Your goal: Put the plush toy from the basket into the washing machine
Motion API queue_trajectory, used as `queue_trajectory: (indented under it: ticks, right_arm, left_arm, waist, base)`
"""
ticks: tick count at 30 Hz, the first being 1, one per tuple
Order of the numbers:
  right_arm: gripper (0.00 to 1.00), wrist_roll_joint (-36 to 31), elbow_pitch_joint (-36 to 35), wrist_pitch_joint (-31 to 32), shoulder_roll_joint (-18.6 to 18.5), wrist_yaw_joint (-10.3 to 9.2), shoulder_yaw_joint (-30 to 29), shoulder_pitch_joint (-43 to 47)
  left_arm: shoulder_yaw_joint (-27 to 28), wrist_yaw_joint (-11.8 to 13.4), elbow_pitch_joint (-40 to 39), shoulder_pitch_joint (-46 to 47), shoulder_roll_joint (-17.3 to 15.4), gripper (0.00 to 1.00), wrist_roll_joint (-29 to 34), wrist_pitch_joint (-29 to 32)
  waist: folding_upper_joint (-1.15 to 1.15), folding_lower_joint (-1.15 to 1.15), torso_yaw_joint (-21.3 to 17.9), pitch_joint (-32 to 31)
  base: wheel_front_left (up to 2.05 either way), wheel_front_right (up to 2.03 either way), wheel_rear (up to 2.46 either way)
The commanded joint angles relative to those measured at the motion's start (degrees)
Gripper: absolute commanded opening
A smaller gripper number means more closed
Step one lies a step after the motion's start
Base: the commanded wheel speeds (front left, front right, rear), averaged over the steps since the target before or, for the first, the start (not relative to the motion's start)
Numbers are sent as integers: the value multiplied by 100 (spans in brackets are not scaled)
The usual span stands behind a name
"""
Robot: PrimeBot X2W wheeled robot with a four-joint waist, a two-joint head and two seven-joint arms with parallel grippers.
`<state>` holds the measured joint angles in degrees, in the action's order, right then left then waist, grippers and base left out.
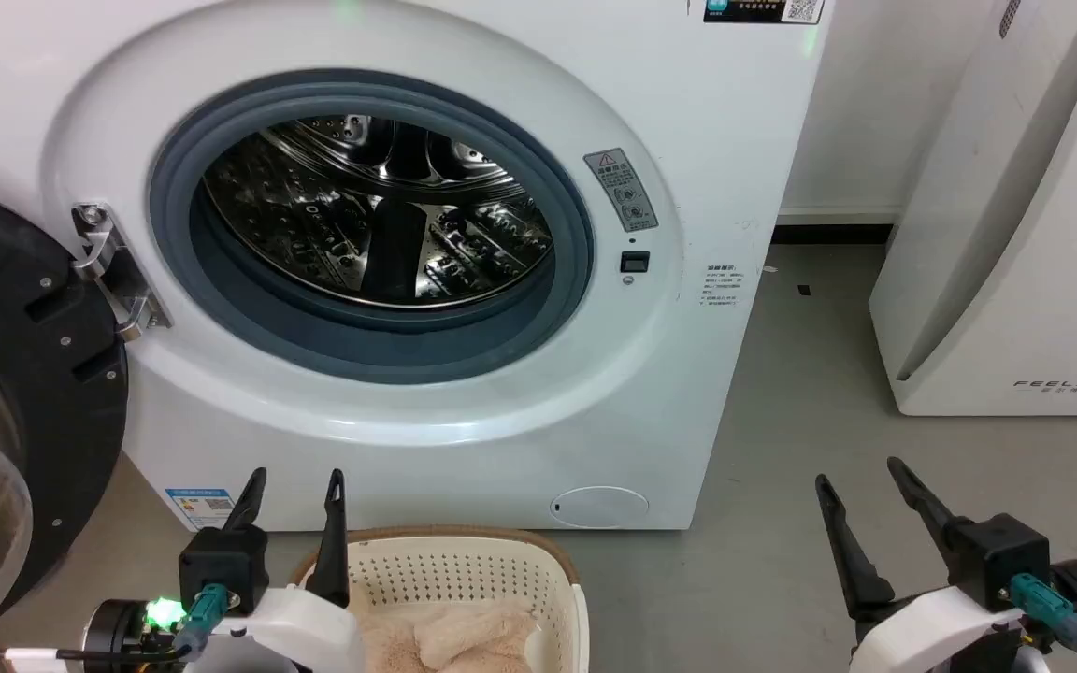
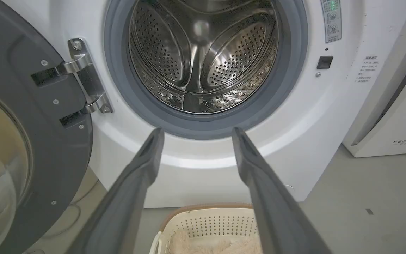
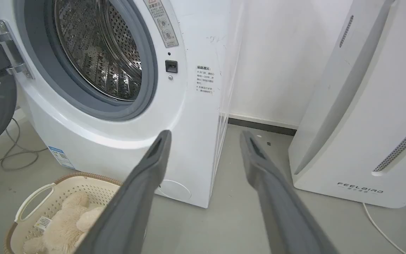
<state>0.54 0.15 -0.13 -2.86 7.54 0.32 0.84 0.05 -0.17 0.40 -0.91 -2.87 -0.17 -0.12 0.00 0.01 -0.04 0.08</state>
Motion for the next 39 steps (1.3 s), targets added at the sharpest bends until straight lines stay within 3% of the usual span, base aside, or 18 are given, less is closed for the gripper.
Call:
queue_trajectory:
  ticks: [1,39]
  right_arm:
    - [100,24,21,-63,0,0,11,6]
    - [100,105,-103,-506,0,-2,123,-176]
  left_arm:
    - [-7,-1,17,-19,0,100,-14,-64]
    - [-344,-239,1117,592,-149,100,-130,-507]
  waist:
    - [0,0,-2,6]
    - [0,0,-174,831]
  base:
    - [0,0,0]
    - [0,0,0]
